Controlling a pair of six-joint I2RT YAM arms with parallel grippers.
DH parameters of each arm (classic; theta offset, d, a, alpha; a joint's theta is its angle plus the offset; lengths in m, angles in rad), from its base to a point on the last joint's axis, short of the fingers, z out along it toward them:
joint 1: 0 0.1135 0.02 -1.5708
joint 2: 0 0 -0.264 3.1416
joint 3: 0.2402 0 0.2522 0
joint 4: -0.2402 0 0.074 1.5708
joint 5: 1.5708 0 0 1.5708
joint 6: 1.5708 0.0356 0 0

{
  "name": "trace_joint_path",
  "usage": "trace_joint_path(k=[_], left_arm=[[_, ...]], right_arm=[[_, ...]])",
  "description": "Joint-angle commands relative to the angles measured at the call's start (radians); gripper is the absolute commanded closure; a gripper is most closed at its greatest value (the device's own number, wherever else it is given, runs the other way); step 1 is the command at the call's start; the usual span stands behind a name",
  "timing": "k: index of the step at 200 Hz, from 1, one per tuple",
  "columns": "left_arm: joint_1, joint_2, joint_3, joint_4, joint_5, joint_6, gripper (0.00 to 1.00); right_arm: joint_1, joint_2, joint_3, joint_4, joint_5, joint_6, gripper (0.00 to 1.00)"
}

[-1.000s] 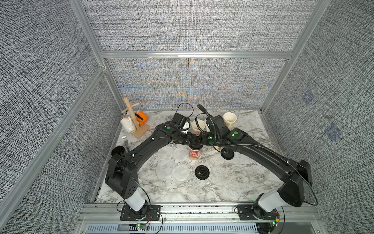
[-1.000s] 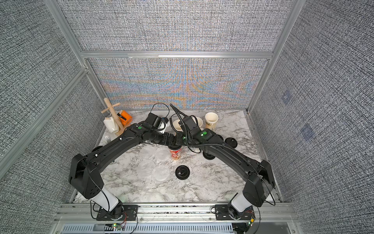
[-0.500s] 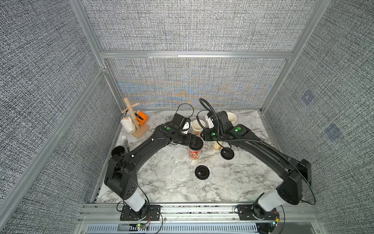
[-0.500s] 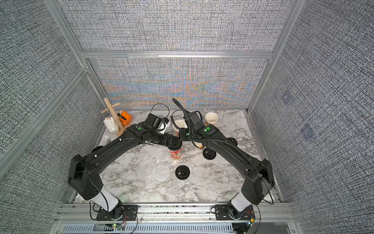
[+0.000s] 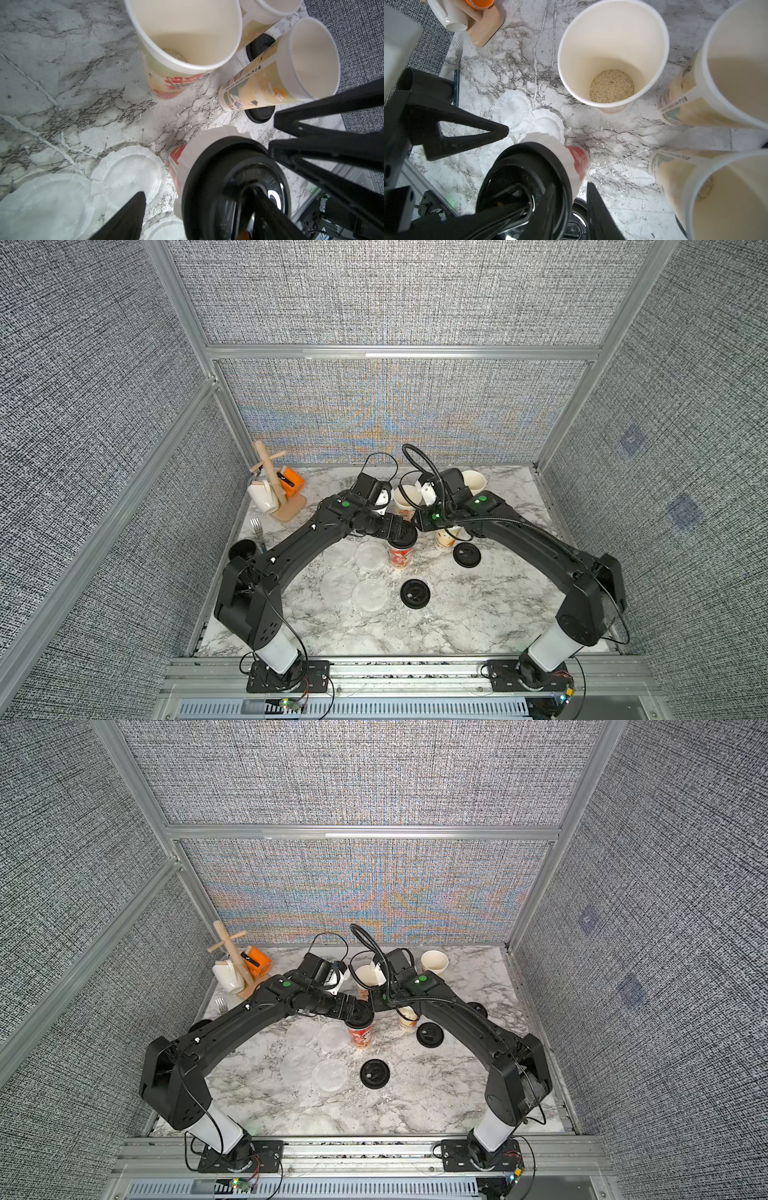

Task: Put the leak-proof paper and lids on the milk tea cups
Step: Secure the cup lid on the cup.

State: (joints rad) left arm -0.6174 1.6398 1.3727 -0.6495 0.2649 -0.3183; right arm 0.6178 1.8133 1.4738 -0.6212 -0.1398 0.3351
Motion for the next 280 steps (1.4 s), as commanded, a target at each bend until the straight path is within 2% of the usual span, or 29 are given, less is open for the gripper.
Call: trace_joint_path(k=[1,97,180,243,280], left_arm=[[0.001,0.017,-0.018,-0.156,-0.106,0.038,0.18],[0.0,0.015,-0.036,-0.15,-0.11,0.037,0.18],[0.001,0.009,-0.049,-0.145,-0.113,0.036,0.18],[0.001,0.001,-0.062,-0.142,-0.113,0.034,0.18],[0.001,-0.001,-0.064,-0.144,-0.117,0.035,0.18]], right_arm=[[0.002,0.014,0.01,-0.001,-0.028,-0.035,0.71],[-0.001,0.052,-0.02,-0.032,-0.078,-0.063,0.74],[0.0,0.033,-0.161,-0.047,-0.044,-0.031,0.75],[-0.01,-0.06,-0.033,-0.087,0.015,-0.002,0.75],[-0.001,-0.101,0.032,-0.084,-0.021,0.008,0.73]])
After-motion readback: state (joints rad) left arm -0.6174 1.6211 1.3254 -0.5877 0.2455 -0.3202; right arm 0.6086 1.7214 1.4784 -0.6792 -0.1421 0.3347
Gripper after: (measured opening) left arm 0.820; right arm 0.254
